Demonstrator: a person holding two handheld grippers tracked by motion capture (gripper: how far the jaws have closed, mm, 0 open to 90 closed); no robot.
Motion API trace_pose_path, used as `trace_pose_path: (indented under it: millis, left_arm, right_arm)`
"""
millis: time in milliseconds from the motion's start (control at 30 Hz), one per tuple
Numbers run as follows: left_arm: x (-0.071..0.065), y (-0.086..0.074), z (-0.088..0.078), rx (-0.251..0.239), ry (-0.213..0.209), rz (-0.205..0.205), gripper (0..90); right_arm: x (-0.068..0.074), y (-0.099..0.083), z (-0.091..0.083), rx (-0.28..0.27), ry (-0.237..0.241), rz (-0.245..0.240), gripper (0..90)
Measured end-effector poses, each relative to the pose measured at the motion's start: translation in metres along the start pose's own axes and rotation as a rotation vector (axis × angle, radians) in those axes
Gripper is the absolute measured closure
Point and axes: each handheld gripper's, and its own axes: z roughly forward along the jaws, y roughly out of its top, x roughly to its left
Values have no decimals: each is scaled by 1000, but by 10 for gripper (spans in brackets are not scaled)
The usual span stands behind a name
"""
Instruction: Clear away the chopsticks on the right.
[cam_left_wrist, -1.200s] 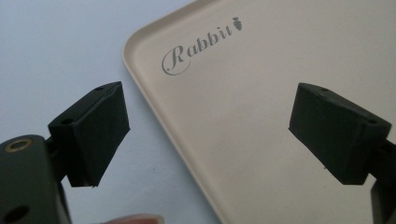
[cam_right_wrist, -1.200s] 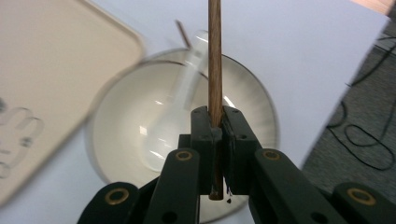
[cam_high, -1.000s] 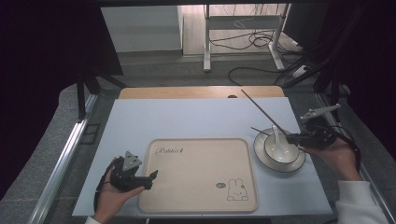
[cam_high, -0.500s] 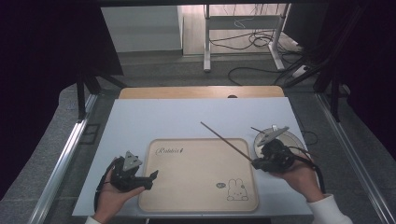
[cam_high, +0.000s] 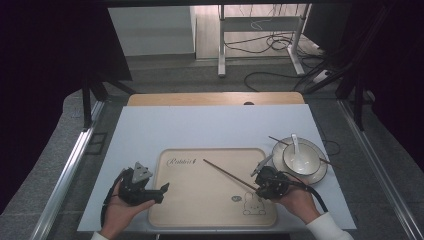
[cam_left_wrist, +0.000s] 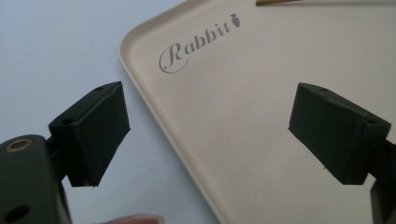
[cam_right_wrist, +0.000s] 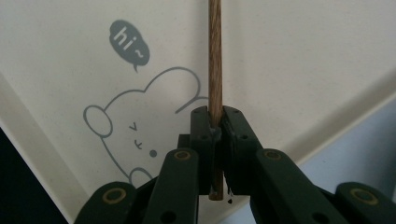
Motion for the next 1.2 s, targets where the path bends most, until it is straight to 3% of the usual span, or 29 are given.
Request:
trace_pose_path:
  millis: [133, 233, 333, 433, 600, 867, 1200]
  left_arm:
    - [0, 0, 0, 1, 1, 0, 122]
    - [0, 0, 0, 2, 2, 1, 123]
    - [1, -1, -1, -1, 4, 0, 123]
    - [1, -1, -1, -1, 3, 1, 123]
    - [0, 0, 0, -3, 1, 3, 123]
    - [-1, 0, 0, 2, 1, 4, 123]
    - [0, 0, 1, 2, 0, 0, 123]
  right_arm:
    - [5, 1, 3, 8, -15, -27, 787]
    - [6, 1, -2, -17, -48, -57, 666]
    - [4, 2, -24, -115, -75, -78, 556]
    - [-11, -3, -56, -253, -85, -35, 452]
    - [-40, -24, -90, -347, -95, 28, 379]
    - [-87, -62, -118, -387, -166, 153, 359]
    - [-140, -115, -123, -335, -219, 281, 400]
